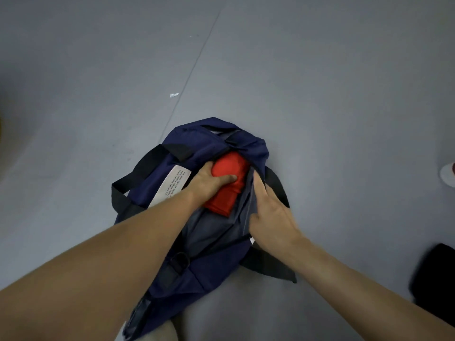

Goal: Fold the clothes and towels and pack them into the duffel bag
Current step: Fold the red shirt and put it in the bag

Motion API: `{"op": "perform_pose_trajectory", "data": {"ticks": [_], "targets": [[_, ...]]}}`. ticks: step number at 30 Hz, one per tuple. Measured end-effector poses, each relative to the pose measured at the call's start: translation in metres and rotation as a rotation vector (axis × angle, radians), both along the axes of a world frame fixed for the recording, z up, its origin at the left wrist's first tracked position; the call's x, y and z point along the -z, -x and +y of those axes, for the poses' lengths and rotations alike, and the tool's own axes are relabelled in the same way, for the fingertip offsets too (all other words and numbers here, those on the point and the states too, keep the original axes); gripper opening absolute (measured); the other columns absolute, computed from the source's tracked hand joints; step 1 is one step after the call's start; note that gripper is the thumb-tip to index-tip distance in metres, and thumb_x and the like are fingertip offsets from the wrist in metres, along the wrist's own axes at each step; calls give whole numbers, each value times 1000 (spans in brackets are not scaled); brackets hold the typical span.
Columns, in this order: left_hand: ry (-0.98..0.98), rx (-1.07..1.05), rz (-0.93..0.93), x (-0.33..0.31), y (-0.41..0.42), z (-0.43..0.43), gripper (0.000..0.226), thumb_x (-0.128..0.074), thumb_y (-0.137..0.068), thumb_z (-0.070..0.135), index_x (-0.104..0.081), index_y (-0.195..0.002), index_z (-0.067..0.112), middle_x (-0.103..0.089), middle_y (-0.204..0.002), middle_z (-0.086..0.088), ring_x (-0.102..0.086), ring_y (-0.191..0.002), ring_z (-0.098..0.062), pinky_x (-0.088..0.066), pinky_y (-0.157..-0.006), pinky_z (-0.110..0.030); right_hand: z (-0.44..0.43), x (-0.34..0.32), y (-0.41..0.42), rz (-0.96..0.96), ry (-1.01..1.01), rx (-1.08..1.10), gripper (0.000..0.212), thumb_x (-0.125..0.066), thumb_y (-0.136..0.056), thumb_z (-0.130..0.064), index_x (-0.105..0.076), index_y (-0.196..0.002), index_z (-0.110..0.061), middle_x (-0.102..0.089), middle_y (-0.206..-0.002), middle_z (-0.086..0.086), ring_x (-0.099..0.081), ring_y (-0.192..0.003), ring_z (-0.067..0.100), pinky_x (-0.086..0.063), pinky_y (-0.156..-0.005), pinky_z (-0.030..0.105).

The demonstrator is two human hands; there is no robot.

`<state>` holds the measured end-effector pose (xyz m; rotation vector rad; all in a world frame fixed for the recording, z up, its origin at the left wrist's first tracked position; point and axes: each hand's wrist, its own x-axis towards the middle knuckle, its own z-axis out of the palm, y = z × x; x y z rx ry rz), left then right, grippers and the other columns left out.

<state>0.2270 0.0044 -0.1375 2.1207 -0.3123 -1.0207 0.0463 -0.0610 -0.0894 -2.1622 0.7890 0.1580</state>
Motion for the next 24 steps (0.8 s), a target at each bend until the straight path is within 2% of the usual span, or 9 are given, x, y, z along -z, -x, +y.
{"op": "perform_pose_trajectory", "data": {"ticks": [3,5,7,10,13,16,19,22,24], "targets": [[-85,5,-79,7,-8,-12,70,-75,-85,45,-50,-142,14,-58,-132,-5,-57,-116,-24,-42,-94,-27,3,-16,0,-96,17,-54,94,-47,-89,-4,8,-158,-34,-23,-161,-9,-56,-114,33,-44,-93,36],[-112,-115,-117,12,-17,-10,71,-74,-85,48,-53,-139,7,-59,-136,-11,-57,-122,-30,-43,-97,-28,1,-19,-1,-113,19,-63,95,-47,-87,-4,9,-158,-36,-23,-161,-12,-57,-111,32,-47,-91,36],[-89,-166,-145,15,-24,-5,71,-74,-84,52,-55,-138,9,-61,-137,-12,-58,-123,-31,-44,-105,-34,-2,-13,-1,-90,-8,-19,94,-46,-87,-5,6,-158,-36,-26,-160,-9,-58,-107,32,-48,-88,37],[-138,62,-302,18,-23,-1,73,-65,-87,60,-48,-145,18,-57,-142,-10,-52,-132,-30,-38,-112,-35,-6,5,0,-53,-51,56,87,-44,-90,-7,1,-159,-36,-37,-155,-2,-58,-104,31,-47,-86,36],[-241,190,-562,21,-4,8,85,-44,-91,68,-31,-154,13,-46,-148,-22,-42,-138,-36,-31,-117,-42,-5,14,1,-51,-108,65,91,-43,-89,-4,3,-158,-41,-32,-158,-6,-58,-103,29,-45,-84,32],[-205,494,-832,29,16,21,74,-39,-102,53,-5,-161,25,-19,-164,-18,-31,-147,-35,-28,-120,-42,-4,16,3,-49,-143,52,95,-44,-89,-5,9,-155,-47,-27,-159,-11,-59,-101,28,-46,-86,33],[-336,710,-903,41,11,30,76,-38,-103,50,13,-157,36,1,-166,-17,-19,-150,-39,-15,-125,-43,-8,19,5,-44,-142,50,94,-48,-92,-10,11,-155,-46,-26,-161,-10,-56,-114,28,-47,-94,36],[-383,732,-926,48,-3,37,79,-41,-102,50,17,-154,37,-3,-165,-18,-22,-148,-40,-13,-124,-45,-11,23,9,-59,-147,15,91,-55,-97,-20,10,-156,-43,-18,-165,-12,-45,-135,24,-40,-103,32],[-407,748,-947,46,-7,35,80,-40,-102,51,21,-152,35,-4,-164,-19,-20,-147,-40,-11,-124,-44,-12,25,11,-73,-158,-5,89,-56,-99,-28,11,-156,-42,-16,-165,-13,-39,-141,22,-37,-106,31]]}}
